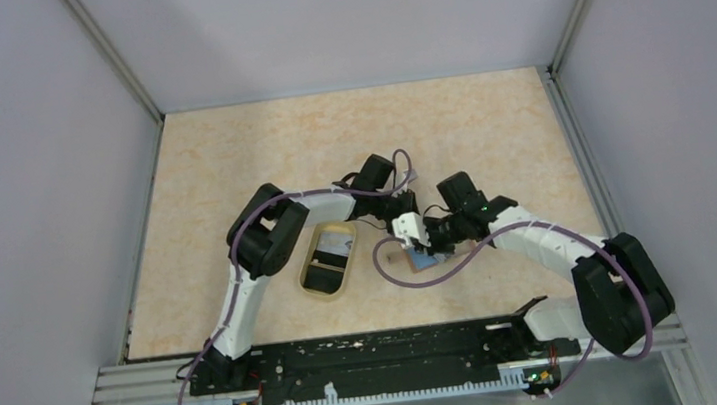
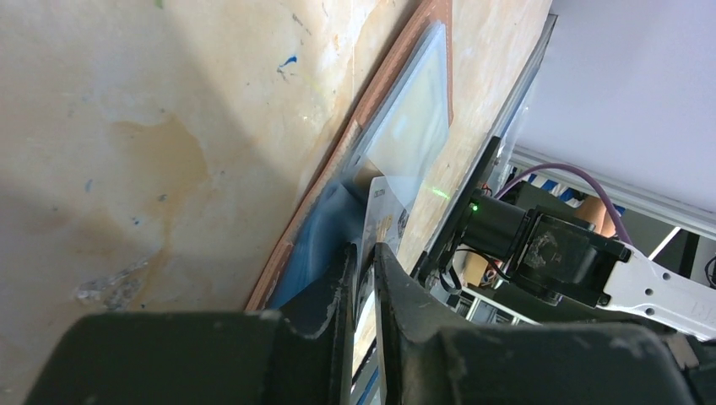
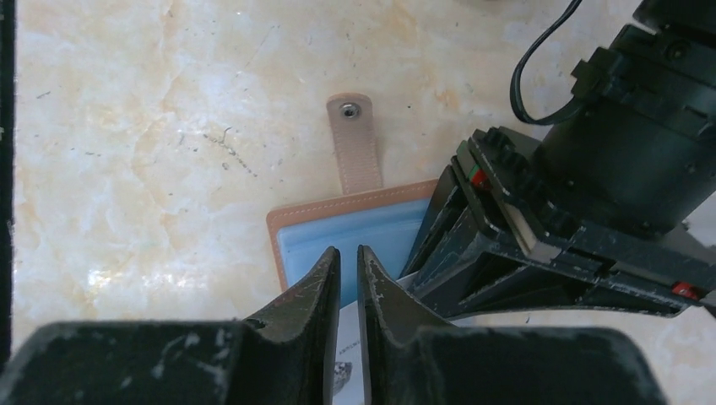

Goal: Put the credit cards into the card holder
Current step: Insert the credit card into the card holder.

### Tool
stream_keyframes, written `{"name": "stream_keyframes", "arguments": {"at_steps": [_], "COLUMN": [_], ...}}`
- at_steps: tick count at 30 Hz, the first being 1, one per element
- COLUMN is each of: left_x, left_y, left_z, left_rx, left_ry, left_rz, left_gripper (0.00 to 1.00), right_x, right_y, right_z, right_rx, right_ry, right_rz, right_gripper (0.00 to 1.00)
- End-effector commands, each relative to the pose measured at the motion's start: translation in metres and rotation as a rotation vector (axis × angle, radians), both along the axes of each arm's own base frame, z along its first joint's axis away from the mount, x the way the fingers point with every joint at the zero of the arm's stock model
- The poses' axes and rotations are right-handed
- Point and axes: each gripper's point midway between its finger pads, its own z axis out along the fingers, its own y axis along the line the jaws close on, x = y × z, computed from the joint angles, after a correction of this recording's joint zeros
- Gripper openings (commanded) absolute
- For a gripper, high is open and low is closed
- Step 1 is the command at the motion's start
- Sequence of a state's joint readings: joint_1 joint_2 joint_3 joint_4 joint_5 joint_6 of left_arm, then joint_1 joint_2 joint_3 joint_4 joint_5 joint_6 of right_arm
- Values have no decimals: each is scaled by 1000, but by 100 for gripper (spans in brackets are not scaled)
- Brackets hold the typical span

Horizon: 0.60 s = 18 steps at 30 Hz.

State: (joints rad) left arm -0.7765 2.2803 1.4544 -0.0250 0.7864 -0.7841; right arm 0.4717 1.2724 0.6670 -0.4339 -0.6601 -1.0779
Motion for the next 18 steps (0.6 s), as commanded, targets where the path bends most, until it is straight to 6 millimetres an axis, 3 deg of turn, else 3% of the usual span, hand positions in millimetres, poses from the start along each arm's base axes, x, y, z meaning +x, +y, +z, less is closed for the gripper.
{"name": "stream_keyframes", "arguments": {"at_steps": [1,7,18], "left_x": [-4,-3,-3], "left_y": [8,9,12], "left_z": [-33,-34,-33], "left_rx": [82,85,88], "left_ry": [24,27,29], "left_rz": [0,2,2], "left_gripper": [19,19,23], "right_x": [19,35,36], "right_y": [13,9,-4], "right_z": [4,-9,-27], "right_rx": [-18,-95,-222], "right_ry": [-125,-143,-125], "right_rz": [-9,-95,-96], "right_gripper": [13,13,14]}}
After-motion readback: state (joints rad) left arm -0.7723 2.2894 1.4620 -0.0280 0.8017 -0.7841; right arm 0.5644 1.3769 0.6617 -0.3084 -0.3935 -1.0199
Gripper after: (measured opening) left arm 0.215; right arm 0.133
